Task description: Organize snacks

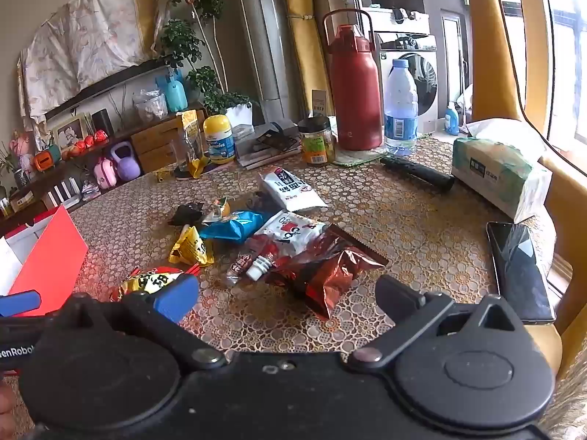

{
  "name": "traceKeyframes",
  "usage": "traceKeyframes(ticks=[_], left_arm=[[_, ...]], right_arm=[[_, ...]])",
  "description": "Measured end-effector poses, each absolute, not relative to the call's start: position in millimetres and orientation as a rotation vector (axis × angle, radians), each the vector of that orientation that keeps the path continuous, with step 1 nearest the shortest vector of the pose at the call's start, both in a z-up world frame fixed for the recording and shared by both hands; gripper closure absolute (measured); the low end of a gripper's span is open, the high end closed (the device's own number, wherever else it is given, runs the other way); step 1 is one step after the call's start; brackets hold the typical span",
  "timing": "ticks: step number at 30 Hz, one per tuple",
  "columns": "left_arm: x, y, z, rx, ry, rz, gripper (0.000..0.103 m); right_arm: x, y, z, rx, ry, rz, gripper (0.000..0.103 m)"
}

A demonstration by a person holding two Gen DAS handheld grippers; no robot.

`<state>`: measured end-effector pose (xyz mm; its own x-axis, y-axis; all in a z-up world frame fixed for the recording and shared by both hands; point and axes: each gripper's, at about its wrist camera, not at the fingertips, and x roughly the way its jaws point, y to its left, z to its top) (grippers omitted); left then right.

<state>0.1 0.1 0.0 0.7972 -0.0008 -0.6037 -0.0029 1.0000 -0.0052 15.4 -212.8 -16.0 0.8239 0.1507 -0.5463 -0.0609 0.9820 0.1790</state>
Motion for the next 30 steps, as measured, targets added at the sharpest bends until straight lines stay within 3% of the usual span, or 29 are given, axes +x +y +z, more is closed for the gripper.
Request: traceKeyframes(ticks=[30], left_arm=[[-0.1,1.7,-4.9,-0.002,0.651,0.004,0.0]], right_arm=[[13.9,-213.2,-16.3,0.158,0.594,0.113,0.0]])
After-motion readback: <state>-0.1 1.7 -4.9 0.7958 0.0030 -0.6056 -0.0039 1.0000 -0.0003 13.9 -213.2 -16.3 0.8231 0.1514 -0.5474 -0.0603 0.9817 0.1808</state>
